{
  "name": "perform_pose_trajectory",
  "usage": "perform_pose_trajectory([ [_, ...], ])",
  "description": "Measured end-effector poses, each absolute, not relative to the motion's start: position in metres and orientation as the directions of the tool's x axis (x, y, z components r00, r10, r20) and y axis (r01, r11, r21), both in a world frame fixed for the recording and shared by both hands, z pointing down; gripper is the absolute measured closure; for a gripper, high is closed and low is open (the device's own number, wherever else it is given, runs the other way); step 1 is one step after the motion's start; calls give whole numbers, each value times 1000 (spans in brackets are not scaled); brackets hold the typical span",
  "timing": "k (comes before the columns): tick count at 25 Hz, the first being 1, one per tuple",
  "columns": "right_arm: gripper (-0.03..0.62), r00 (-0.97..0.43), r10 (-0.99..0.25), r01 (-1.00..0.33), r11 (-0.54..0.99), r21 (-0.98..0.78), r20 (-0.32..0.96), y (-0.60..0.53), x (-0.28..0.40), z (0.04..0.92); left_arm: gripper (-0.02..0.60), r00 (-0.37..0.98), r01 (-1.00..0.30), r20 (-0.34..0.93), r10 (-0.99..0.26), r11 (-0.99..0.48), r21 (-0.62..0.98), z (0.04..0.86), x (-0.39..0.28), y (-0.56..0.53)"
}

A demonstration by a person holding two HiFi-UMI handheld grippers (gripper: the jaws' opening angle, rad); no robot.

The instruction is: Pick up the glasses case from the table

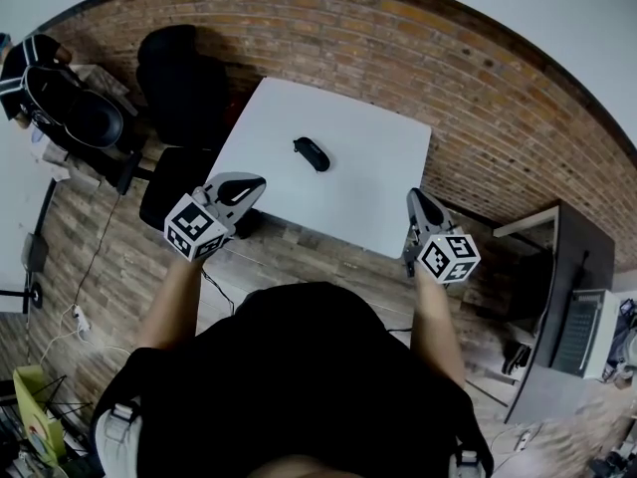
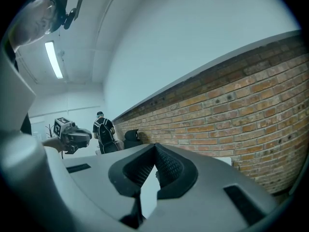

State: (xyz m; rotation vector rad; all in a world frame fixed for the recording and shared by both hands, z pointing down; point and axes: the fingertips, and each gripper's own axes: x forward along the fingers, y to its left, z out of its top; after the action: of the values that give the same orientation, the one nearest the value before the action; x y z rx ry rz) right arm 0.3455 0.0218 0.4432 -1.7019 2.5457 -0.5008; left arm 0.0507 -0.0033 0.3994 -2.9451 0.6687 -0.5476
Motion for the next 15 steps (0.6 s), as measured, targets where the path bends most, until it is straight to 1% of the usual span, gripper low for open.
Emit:
perform_pose_trajectory([
  [15,579,-427,-894,-882,377,-283,137,8,356,435,569,832,-426,321,-452,-892,-152,402,55,-6],
])
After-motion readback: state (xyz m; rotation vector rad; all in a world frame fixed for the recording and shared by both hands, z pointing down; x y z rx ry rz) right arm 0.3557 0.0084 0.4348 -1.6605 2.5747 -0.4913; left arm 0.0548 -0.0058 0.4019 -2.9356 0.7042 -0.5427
